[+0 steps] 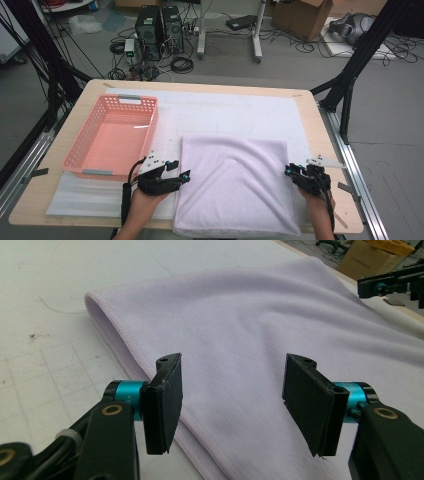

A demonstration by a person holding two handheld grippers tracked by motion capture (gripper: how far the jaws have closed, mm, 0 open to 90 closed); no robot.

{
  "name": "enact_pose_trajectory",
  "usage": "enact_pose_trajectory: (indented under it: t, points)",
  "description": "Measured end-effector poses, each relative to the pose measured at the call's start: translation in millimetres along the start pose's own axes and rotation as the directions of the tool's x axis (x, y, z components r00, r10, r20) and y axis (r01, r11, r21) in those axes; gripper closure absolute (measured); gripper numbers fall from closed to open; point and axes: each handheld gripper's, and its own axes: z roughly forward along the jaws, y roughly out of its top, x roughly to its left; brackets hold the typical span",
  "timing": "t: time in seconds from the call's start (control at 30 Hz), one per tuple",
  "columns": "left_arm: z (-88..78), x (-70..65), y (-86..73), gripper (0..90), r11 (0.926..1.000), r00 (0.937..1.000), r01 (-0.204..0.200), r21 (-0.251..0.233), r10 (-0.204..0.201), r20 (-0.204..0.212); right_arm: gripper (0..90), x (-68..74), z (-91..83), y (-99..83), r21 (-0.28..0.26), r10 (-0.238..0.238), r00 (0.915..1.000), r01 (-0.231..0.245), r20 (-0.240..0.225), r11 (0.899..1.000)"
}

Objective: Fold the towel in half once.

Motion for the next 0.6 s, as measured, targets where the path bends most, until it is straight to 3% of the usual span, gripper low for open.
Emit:
enact_pose_trajectory:
  t: [0.03,0.1,0.17,0.2,0.3,0.33,0.4,0.47,0.6]
  points:
    - [3.7,3.4,1.8,41.5,1.0,1.0,0.001,0.003,-0.001,0.0,81.8,-2.8,6.9,1.7,0.022,-0.008,0.9999,0.008,0.012,1.0]
    - [10.4,9.1,5.4,41.5,0.9999,1.0,0.006,0.01,-0.006,-0.008,85.5,-7.9,12.2,3.6,0.037,-0.029,0.9994,0.028,0.02,0.999]
    - [15.9,14.2,8.7,41.5,0.9999,0.9996,0.001,0.014,-0.001,-0.028,85.9,-10.3,9.3,8.5,0.06,-0.06,0.9928,0.054,0.104,0.997]
    - [18.7,16.2,10.0,41.5,0.9998,0.9993,0.001,0.02,0.0,-0.039,85.6,-13.5,8.1,9.3,0.066,-0.053,0.9921,0.045,0.114,0.997]
    - [28.7,18.9,13.6,41.5,0.9993,0.9985,0.019,0.031,-0.017,-0.051,73.0,-21.3,7.7,6.0,0.037,0.008,0.9986,-0.01,0.052,0.999]
    - [33.5,19.2,15.6,41.5,0.9991,0.9982,0.012,0.042,-0.009,-0.06,67.1,-22.3,6.9,5.7,0.024,0.023,0.9989,-0.024,0.041,0.999]
    - [43.9,21.5,18.6,41.4,0.9992,0.9949,0.005,0.039,-0.001,-0.101,64.1,-23.2,3.9,6.9,-0.003,0.05,0.9979,-0.05,0.042,0.999]
    - [52.5,26.5,22.7,41.3,0.9976,0.9882,-0.015,0.068,0.025,-0.151,61.3,-24.1,2.3,8.2,-0.019,0.054,0.9976,-0.053,0.043,0.998]
    - [62.9,41.3,28.5,41.3,0.9967,0.9759,0.024,0.078,-0.007,-0.218,53.0,-25.6,10.8,14.5,-0.005,0.039,0.9979,-0.038,0.052,0.999]
